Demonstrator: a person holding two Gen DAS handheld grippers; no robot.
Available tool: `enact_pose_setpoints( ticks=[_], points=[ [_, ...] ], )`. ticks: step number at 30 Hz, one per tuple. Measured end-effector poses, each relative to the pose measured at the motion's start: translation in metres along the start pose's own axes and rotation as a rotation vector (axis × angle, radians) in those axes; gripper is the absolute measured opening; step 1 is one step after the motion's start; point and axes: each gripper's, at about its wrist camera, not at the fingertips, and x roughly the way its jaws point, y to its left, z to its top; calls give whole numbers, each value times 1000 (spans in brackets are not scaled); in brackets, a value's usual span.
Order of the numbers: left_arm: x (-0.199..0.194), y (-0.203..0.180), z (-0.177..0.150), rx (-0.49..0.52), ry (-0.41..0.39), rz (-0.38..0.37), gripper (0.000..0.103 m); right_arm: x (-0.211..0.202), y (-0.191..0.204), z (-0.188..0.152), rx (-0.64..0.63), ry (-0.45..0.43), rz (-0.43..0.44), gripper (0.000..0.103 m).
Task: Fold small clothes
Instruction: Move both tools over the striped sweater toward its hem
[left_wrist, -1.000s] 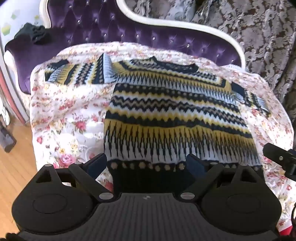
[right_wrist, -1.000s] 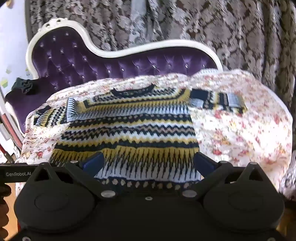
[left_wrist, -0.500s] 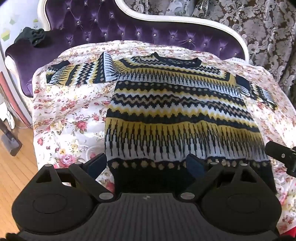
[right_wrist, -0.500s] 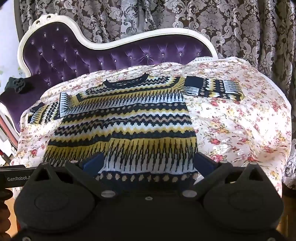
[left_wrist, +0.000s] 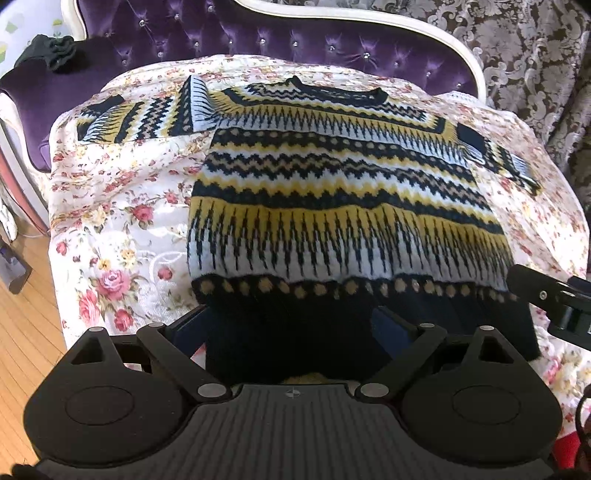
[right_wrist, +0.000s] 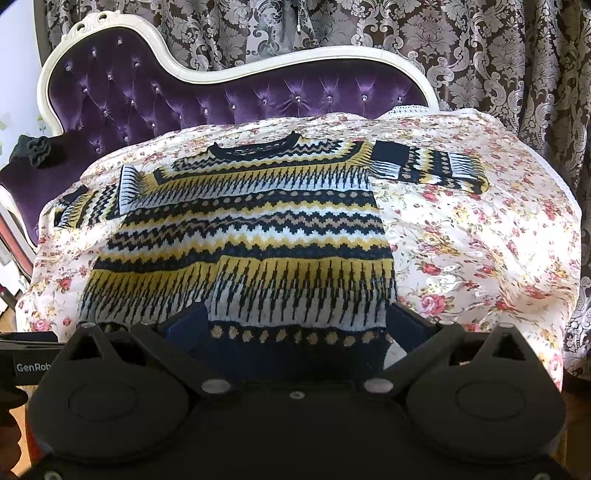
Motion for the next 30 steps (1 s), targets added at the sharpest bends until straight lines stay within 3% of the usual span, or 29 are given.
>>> enact_pose_setpoints(
  ticks=[30],
  points=[
    [-27, -11, -23, 23, -59, 15, 93, -20, -3, -20, 8, -10, 20, 102]
  ],
)
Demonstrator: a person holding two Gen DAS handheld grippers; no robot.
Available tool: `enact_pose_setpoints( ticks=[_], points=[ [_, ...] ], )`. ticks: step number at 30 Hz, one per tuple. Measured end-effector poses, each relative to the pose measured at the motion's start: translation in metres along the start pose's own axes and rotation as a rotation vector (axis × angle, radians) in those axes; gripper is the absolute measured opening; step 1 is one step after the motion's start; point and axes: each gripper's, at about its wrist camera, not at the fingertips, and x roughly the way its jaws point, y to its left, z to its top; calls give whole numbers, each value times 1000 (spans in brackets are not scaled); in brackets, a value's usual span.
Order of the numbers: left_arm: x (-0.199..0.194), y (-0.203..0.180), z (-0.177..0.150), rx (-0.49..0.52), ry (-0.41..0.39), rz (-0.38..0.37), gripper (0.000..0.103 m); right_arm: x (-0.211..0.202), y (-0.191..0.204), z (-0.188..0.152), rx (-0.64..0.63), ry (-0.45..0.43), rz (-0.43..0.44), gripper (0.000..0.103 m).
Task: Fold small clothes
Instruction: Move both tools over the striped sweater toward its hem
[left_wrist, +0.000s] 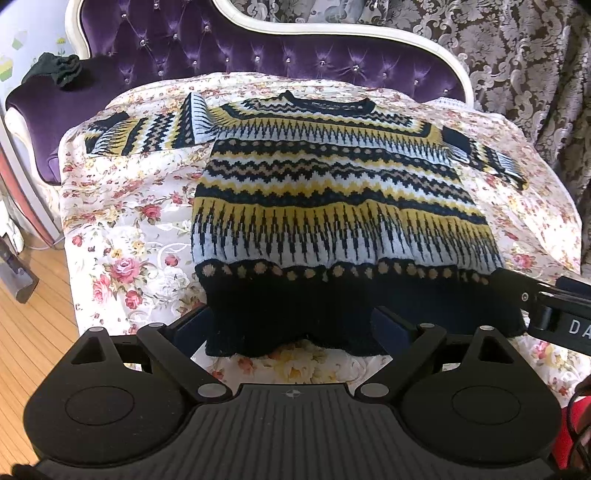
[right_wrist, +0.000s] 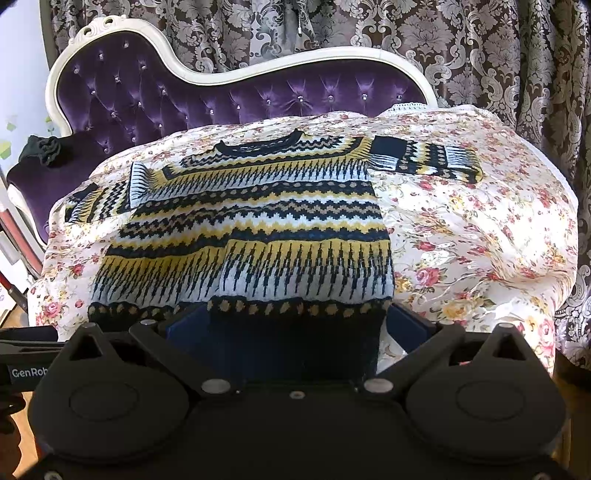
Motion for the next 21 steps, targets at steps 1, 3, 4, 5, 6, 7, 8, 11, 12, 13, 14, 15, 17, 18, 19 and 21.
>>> enact_pose_setpoints(
  ticks=[1, 3, 4, 5, 6, 7, 8, 11, 12, 13, 14, 15, 17, 18, 19, 21],
  points=[
    [0, 0, 0, 0, 0, 0, 93, -1, 0, -1, -1, -1, 0, 102],
    [0, 0, -1, 0, 0, 0, 93, -2, 1, -1, -3, -3, 0, 103],
    [0, 0, -1, 0, 0, -1, 93, -3, 1, -2, -3, -3, 0, 103],
    [0, 0, -1, 0, 0, 0, 93, -3, 1, -2, -4, -4, -1, 102],
    [0, 0, -1, 0, 0, 1, 93, -3, 1, -2, -3, -3, -1, 103],
    [0, 0, -1, 0, 2, 1, 93, -3, 0, -2, -4, -4, -1, 103],
    [-1, -1, -2, 0, 2, 0, 93, -3, 0, -2, -3, -3, -1, 102],
    [-1, -1, -3, 0, 1, 3, 93, -4, 0, -2, -4, -2, -2, 102],
    [-1, -1, -4, 0, 1, 4, 93, -4, 1, -2, -5, -2, -2, 102],
    [-1, 0, -5, 0, 2, 4, 93, -4, 1, -2, -5, -2, -3, 102],
    [-1, 0, -5, -1, 4, 5, 93, -4, 1, -2, -5, -2, -3, 102],
    [0, 0, -5, -1, 6, 5, 93, -3, 1, -2, -5, -2, -2, 103],
    [1, 1, -4, -2, 12, 8, 93, -3, 1, -3, -6, 1, -2, 102],
    [1, 2, -4, -1, 14, 10, 93, -3, 2, -3, -7, 2, -1, 103],
    [2, 2, -4, -1, 15, 11, 93, -3, 2, -3, -9, 5, 0, 103],
    [3, 2, -4, 0, 19, 13, 93, -3, 3, -4, -11, 9, 0, 102]
  ],
)
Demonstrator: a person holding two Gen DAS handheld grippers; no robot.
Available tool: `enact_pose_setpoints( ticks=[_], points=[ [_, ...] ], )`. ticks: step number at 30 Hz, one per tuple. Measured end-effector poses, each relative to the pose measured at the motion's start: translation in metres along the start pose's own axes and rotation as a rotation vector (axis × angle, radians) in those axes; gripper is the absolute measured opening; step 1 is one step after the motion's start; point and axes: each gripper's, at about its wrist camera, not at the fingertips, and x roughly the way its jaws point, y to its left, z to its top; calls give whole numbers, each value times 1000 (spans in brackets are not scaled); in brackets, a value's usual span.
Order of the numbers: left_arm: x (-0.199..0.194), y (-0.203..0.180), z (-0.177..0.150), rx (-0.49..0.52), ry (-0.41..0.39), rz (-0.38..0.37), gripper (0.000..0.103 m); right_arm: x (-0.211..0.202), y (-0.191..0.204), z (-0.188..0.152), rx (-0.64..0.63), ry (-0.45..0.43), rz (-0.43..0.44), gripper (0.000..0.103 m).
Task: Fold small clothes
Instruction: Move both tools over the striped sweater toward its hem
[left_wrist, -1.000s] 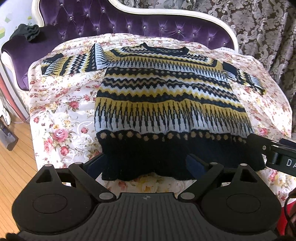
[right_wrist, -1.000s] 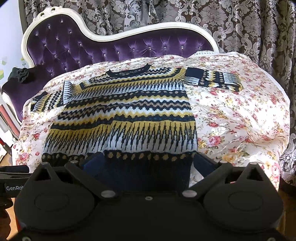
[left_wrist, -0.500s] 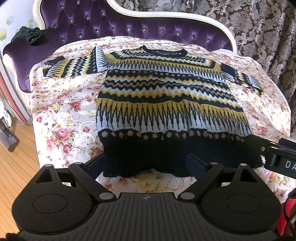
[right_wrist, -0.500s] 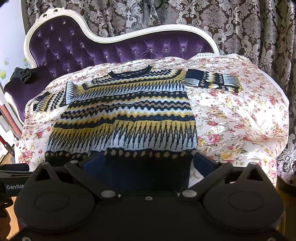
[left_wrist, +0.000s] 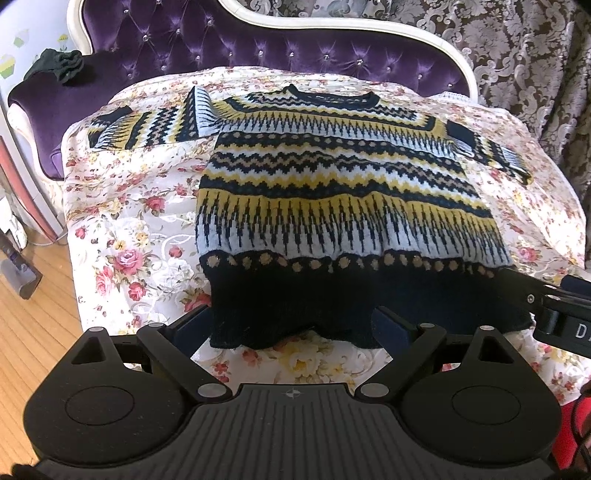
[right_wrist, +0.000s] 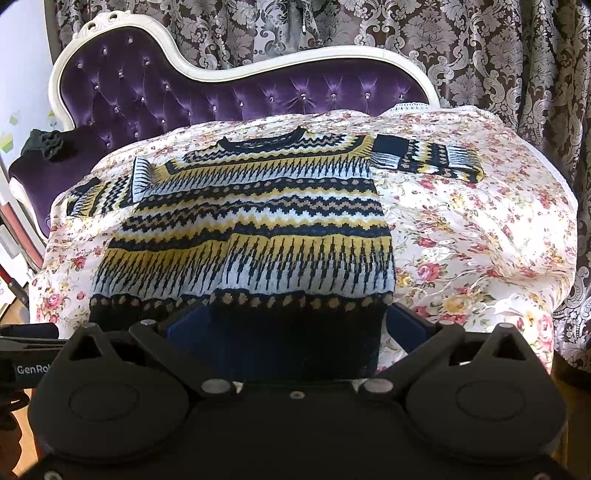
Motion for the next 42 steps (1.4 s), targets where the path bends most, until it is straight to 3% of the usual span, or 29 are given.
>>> enact_pose_setpoints(
  ticks=[20, 31, 36, 42],
  points=[
    [13, 0, 5, 20, 49, -4, 93, 16, 4, 0, -27, 63, -9, 103],
    [29, 5, 13, 68, 120, -2, 93, 38, 2, 1, -50, 160, 3, 103],
    [34, 7, 27, 120, 156, -53, 93, 52, -4, 7, -54, 237, 19, 103],
    [41, 6, 63, 196, 158, -86, 93, 66, -16, 31, -76, 261, 74, 102]
  ],
)
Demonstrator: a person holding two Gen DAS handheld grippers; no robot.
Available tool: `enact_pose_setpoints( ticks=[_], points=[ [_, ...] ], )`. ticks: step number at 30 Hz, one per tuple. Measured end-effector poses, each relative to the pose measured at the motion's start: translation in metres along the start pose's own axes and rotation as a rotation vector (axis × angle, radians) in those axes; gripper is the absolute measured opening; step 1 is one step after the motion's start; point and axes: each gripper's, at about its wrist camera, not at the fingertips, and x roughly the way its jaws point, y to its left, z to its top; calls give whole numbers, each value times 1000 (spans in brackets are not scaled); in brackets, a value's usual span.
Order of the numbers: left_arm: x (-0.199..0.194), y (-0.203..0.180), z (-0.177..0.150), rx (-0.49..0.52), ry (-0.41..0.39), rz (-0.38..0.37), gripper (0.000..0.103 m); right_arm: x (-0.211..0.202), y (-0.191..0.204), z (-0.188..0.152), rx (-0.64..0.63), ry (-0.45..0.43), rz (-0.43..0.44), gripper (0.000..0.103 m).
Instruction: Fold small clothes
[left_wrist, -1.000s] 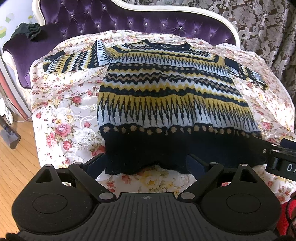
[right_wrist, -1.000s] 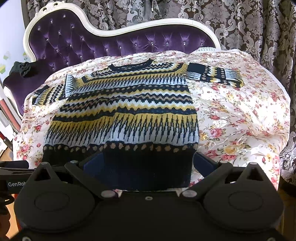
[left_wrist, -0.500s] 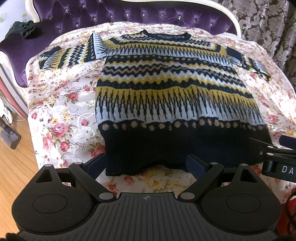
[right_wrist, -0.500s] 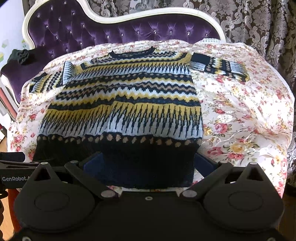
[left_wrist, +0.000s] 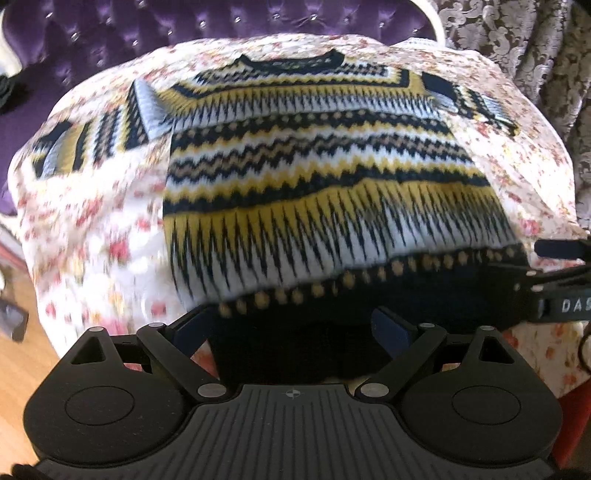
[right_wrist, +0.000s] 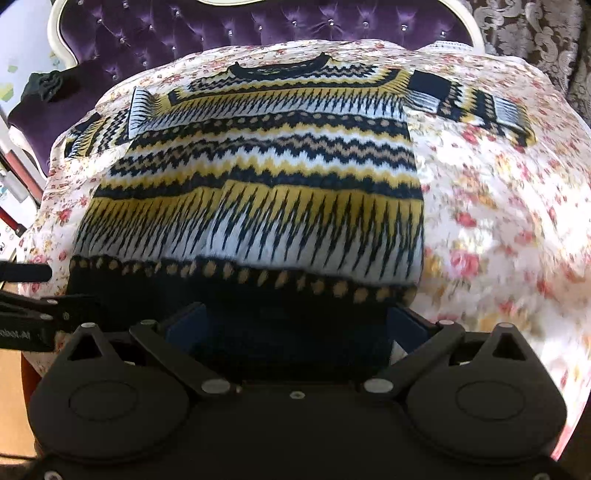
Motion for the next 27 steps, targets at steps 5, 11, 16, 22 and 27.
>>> enact_pose_setpoints(
  ticks=[5, 11, 16, 22, 27],
  points=[
    [0, 4, 40, 20, -67, 15, 93, -3, -13, 36, -30, -52, -39, 102],
    [11, 6, 82, -1, -183, 67, 93, 3, -34, 90, -63, -153, -131, 102],
    [42, 7, 102, -49, -200, 75, 93, 30, -65, 141, -25, -199, -163, 98],
    [95, 10, 96, -94, -116, 96, 93, 79, -97, 193, 21, -231, -251, 88],
    [126, 12, 82, -78, -75, 110, 95, 122, -119, 224, 63, -200, -284, 79]
  ],
)
